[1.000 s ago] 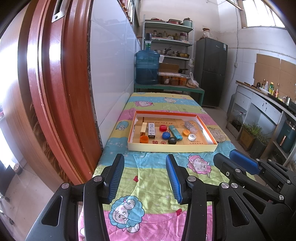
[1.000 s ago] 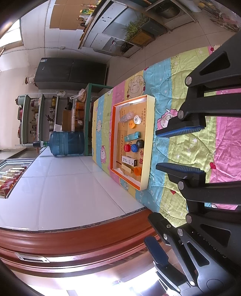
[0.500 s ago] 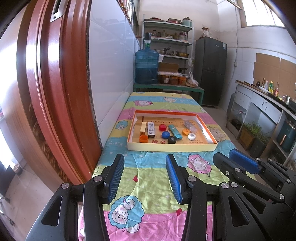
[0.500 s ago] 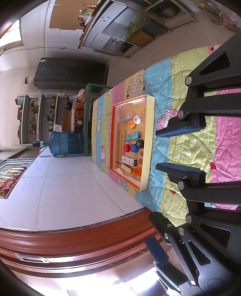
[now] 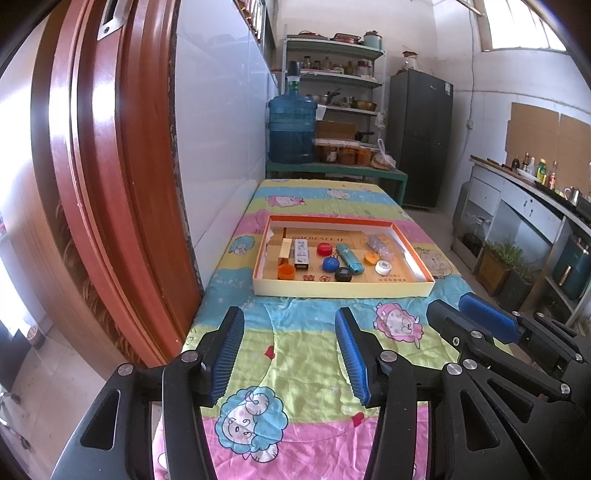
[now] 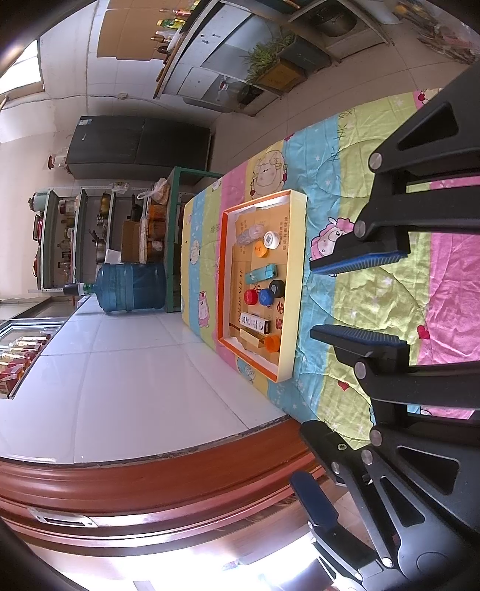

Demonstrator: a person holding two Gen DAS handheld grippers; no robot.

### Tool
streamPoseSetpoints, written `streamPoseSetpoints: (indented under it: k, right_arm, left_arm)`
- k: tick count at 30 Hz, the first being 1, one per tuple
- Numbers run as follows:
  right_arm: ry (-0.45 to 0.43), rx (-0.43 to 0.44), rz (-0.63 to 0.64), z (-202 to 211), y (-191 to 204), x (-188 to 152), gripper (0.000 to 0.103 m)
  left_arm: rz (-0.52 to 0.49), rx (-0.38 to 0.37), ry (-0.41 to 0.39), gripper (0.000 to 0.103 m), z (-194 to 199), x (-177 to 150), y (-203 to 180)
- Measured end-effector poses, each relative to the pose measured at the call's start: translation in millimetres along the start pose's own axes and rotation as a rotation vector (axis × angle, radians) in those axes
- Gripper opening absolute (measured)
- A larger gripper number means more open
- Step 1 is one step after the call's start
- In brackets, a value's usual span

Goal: Organize rigid objects

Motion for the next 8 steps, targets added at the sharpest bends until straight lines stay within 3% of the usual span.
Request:
streamPoseSetpoints:
  k: [8]
  right_arm:
    - [0.002, -0.001, -0.001, -1.3, -2.0, -1.5, 0.028]
  left_arm:
    - [0.005, 0.007, -0.007, 0.059, -1.9, 2.3, 0.4]
Point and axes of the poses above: each gripper's, at about its wrist camera, not at the fingertips, and z roughly against the way its jaws point, y to its left, x to its top, the point moved 3 cm from there along -z, roughly the way its jaws point, and after that the axes turned 15 degrees about z, right-handed, at the moved point
